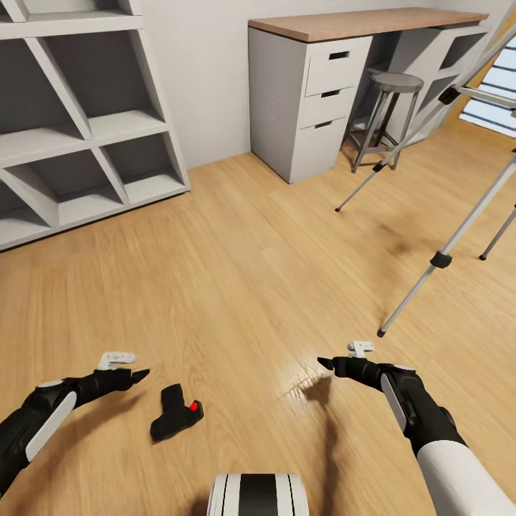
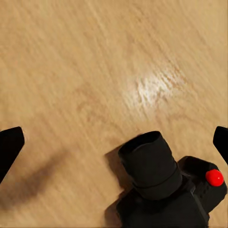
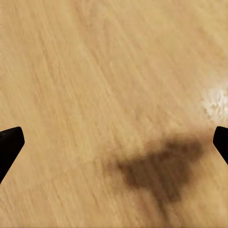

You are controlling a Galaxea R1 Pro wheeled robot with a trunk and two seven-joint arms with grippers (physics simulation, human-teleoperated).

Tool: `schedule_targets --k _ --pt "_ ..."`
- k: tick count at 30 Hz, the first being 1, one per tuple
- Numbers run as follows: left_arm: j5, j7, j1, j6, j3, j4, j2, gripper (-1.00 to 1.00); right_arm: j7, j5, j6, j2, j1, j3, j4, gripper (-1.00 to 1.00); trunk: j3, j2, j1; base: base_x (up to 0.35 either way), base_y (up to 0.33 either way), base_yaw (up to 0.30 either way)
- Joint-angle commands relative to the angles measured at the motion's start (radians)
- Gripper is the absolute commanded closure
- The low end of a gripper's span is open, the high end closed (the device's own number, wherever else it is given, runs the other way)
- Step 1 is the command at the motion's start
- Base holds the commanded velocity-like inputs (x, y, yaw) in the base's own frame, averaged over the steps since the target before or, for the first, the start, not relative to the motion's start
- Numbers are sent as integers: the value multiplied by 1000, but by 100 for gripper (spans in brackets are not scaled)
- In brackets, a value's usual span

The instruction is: Attach the digital camera to the camera tripod in the bedroom.

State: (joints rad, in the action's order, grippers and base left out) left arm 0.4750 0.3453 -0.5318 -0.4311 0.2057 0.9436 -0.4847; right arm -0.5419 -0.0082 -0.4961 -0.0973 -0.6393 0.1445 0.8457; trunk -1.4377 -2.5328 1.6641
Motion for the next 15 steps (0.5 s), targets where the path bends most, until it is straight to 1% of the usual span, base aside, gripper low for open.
schedule_targets --k 1,2,3,4,6,7,10,11,15 --pt "8 25 0 12 2 -21 -13 -100 -4 -1 -7 0 0 3 1 -100 -1 0 0 0 0 0" --pt "8 69 0 28 3 -53 -29 -100 -4 -1 -7 1 0 3 1 -100 -1 0 0 0 0 0" --pt "8 117 0 34 4 -86 -36 -100 -4 -1 -7 1 0 3 1 -100 -1 0 0 0 0 0" --pt "8 140 0 37 4 -103 -39 -100 -4 -1 -7 1 0 3 1 -100 -1 0 0 0 0 0" --pt "5 258 0 48 4 -180 -56 -100 -4 -1 -7 1 0 2 1 -100 -1 0 0 0 0 0" --pt "5 289 0 53 4 -198 -62 -100 -4 -1 -7 1 0 2 1 -100 -1 0 0 0 0 0" --pt "4 370 0 85 4 -243 -78 -100 -4 -1 -7 2 0 2 1 -100 -1 0 0 0 0 0" --pt "4 410 0 118 4 -267 -86 -100 -4 -1 -7 2 0 2 0 -100 -1 0 0 0 0 0" --pt "5 455 0 186 5 -302 -94 -100 -3 -1 -7 2 0 2 0 -100 -1 0 0 0 0 0"
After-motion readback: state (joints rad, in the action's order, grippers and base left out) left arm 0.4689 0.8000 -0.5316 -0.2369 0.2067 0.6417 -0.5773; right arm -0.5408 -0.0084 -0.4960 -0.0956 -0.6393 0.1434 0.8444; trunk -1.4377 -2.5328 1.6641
